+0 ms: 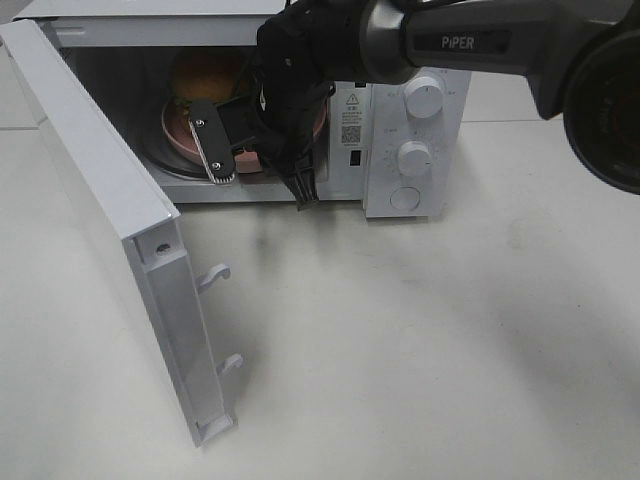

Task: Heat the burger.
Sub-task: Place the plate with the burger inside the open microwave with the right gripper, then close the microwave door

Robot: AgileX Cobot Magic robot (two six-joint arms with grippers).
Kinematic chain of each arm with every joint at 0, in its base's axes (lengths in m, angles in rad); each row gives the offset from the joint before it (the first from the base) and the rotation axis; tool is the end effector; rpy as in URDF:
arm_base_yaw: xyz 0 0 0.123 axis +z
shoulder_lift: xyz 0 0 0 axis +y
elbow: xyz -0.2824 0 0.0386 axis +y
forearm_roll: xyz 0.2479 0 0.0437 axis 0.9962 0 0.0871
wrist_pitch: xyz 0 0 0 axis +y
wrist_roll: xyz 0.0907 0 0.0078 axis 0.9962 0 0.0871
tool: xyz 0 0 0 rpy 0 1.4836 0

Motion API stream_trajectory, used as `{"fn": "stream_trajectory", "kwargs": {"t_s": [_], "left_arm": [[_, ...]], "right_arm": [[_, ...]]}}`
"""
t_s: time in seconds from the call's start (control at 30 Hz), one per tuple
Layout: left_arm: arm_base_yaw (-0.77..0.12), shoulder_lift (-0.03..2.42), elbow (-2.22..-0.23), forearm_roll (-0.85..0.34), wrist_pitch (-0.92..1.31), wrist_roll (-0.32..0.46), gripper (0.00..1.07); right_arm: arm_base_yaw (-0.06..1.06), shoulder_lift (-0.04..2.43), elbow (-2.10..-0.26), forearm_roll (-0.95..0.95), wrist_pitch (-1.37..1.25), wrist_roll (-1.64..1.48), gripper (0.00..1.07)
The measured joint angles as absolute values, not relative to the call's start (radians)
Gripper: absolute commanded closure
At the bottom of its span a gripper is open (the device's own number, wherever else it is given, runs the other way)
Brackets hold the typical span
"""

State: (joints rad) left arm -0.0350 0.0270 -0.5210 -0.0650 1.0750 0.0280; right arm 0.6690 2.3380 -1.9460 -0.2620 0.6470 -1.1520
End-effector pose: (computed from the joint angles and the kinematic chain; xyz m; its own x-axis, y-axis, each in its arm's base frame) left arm -0.0039 -0.0051 0.2821 -0.4732 0.0136 -0.8809 0.0838 0.9960 -0.0296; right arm 0.4190 0.3131 0.1727 0.3979 -0.9174 0.0003 -0.7291 -0.3164 -0.6068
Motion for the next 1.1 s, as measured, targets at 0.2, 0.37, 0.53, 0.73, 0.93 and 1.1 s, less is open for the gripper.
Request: {"fn": "stream_trajectory", "kwargs": {"t_s": [0.2,0.37,0.53,0.73,0.93,1.1], "left_arm": [[-0.035,0.027,-0.521,-0.065,1.075,0.028,0.18],[-0.035,0.027,-0.521,-0.065,1.075,0.028,0.18],[-0.035,0.027,-0.521,-0.065,1.075,0.028,0.18],[-0.035,0.027,-0.521,-0.065,1.075,0.028,0.18],[-0.035,0.027,-0.521,-0.065,1.075,0.028,0.18],[-0.035,0.027,-0.521,-0.065,1.075,0.028,0.18]], "right_arm": [[0.669,2.338,-1.950,-0.227,0.620,-1.152,0.80],[0.669,2.337,-1.952,-0.213,0.607,-1.152,0.56],[0.669,2.328,-1.940,-0.198,0.604,-1.152,0.48],[0.669,2.290,-1.872,-0.175,0.599,-1.152,0.43],[0.669,2.238,-1.787,-0.155,0.562,-1.152,0.43],[0.669,2.175,-1.702,-0.148,0.509,-1.152,0.38]]}}
